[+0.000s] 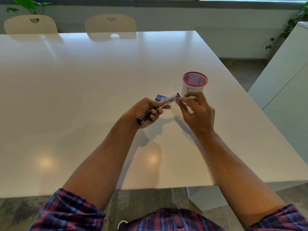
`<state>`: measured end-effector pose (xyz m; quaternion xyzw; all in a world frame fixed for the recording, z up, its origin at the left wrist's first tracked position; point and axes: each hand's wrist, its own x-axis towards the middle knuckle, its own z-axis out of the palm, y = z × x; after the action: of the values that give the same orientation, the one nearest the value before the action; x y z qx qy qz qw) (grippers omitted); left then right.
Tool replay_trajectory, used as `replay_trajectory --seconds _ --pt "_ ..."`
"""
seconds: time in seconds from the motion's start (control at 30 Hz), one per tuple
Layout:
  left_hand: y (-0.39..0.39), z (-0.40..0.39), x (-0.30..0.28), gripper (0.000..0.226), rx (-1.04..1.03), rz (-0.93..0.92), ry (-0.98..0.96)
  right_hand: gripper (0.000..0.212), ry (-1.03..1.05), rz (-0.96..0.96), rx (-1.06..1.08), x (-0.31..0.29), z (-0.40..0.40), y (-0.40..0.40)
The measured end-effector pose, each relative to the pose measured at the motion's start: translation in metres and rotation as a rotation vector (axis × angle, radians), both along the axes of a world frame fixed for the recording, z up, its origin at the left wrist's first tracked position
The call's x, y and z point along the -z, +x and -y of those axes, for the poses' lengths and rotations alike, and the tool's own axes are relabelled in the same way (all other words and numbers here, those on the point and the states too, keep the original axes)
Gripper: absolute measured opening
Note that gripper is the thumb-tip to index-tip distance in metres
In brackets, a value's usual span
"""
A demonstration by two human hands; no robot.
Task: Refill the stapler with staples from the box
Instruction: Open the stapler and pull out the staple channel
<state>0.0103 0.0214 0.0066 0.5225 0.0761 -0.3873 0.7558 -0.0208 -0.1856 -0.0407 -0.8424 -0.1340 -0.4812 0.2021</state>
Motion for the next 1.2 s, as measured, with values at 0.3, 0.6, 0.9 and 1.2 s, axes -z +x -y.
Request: replay_trajectory --seconds 0.3,0.6,0.9,1.2 --pt "0.000 -0.002 0.001 0.029 0.037 0.073 0.084 0.014 -0.194 -0.010 0.032 -0.003 -0.003 0.000" --pt "-0.006 -0.003 -0.006 0.016 0.041 0.640 0.508 0.017 0.046 -0.194 -0.333 0.007 0.000 0.002" --pt "-0.011 0.002 -0.006 0.026 0.257 1.293 0.918 0.030 0.020 -0.421 -0.427 0.006 0.015 -0.002" --pt "-0.015 0.012 -0.010 0.027 0.329 1.415 0.965 0.019 0.171 -0.484 -0.414 0.004 0.022 -0.001"
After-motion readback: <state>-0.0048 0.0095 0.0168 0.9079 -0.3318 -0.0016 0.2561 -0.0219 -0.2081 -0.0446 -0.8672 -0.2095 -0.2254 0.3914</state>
